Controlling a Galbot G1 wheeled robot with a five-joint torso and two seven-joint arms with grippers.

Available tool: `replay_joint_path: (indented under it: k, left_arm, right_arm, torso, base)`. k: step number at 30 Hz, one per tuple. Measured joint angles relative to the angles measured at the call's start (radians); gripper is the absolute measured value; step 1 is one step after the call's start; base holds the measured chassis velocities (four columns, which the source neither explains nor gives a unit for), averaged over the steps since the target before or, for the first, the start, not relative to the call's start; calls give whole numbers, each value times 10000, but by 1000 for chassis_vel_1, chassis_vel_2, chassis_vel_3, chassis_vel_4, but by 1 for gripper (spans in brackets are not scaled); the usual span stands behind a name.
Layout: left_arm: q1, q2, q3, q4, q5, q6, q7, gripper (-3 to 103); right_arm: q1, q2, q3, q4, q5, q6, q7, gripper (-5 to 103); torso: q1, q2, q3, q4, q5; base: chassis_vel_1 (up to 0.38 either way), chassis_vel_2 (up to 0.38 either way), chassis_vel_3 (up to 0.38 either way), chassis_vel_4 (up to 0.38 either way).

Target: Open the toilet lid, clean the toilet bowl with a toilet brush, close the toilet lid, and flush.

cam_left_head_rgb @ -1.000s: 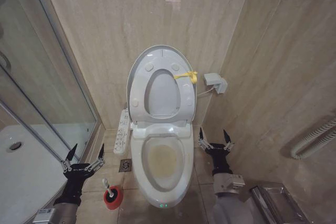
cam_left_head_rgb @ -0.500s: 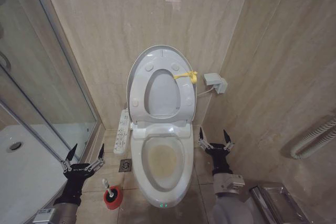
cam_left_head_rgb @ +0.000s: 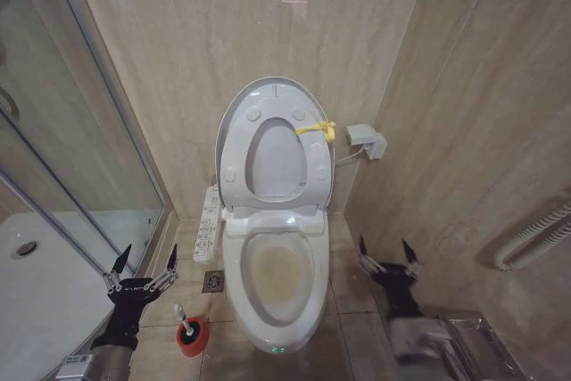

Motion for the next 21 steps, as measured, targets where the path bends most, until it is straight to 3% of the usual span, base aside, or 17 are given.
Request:
replay_joint_path:
  k: [7, 15, 18, 21]
  left_arm:
    - [0, 0, 0, 0, 0, 0, 0, 99]
    - [0, 0, 0, 0, 0, 0, 0, 99]
    - [-1, 0, 0, 0, 0, 0, 0, 99]
    - [0, 0, -1, 0, 0, 0, -1, 99]
  right_arm:
    - [-1977, -260, 1284, 1248, 506, -810, -335, 100]
    - [-2256, -296, 1478, 1449, 602, -939, -427, 100]
    - [-1824, -237, 995, 1045, 711, -315, -887, 100]
    - [-1152, -142, 291, 438, 848, 561, -1510, 100]
  torso:
    - [0, 0, 0, 0, -1]
    - [0, 0, 1, 4, 0]
    - [0, 1, 1, -2, -5]
    - [0, 0, 1, 10, 11]
  base:
    - [0, 0, 0, 0]
    - [0, 0, 0, 0]
    - [0, 0, 0, 0]
    - [0, 0, 0, 0]
